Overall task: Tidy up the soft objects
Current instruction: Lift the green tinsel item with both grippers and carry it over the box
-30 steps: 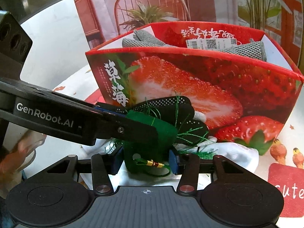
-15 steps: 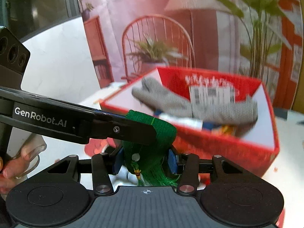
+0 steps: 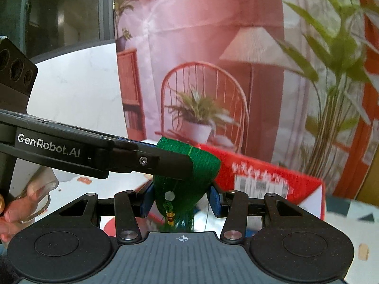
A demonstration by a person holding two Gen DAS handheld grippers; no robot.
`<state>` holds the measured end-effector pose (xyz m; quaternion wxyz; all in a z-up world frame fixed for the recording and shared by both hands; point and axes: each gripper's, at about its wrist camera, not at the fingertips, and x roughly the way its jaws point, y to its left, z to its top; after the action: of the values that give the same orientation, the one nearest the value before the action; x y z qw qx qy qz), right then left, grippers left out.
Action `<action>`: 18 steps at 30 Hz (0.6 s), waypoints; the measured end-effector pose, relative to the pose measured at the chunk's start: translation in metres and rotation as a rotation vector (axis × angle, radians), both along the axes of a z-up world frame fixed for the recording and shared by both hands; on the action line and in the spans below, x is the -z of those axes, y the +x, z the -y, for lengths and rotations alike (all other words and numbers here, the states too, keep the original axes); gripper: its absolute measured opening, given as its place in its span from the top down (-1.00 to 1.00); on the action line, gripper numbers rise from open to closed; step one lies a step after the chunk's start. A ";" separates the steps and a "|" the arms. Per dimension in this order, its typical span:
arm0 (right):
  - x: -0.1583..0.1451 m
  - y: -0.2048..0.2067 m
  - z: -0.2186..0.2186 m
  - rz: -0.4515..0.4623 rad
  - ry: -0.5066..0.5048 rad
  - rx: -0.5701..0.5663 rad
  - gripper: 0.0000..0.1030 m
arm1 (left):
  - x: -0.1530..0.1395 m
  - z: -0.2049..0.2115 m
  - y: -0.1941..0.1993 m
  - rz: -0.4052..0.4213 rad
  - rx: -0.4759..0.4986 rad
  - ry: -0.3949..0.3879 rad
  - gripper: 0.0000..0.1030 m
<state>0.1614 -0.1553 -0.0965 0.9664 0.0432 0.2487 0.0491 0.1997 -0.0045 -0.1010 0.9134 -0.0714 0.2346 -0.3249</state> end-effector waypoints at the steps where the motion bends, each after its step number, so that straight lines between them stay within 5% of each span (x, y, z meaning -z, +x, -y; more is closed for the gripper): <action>1: -0.005 0.003 0.001 0.006 -0.009 -0.002 0.16 | -0.005 0.000 0.002 0.010 -0.003 -0.004 0.17; 18: -0.048 0.068 0.023 0.070 -0.105 -0.019 0.16 | -0.049 -0.006 0.051 0.062 -0.036 -0.047 0.17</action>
<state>0.2296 -0.1785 -0.0484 0.9749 -0.0117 0.2175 0.0464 0.2511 0.0017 -0.0515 0.9239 -0.0868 0.1974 -0.3159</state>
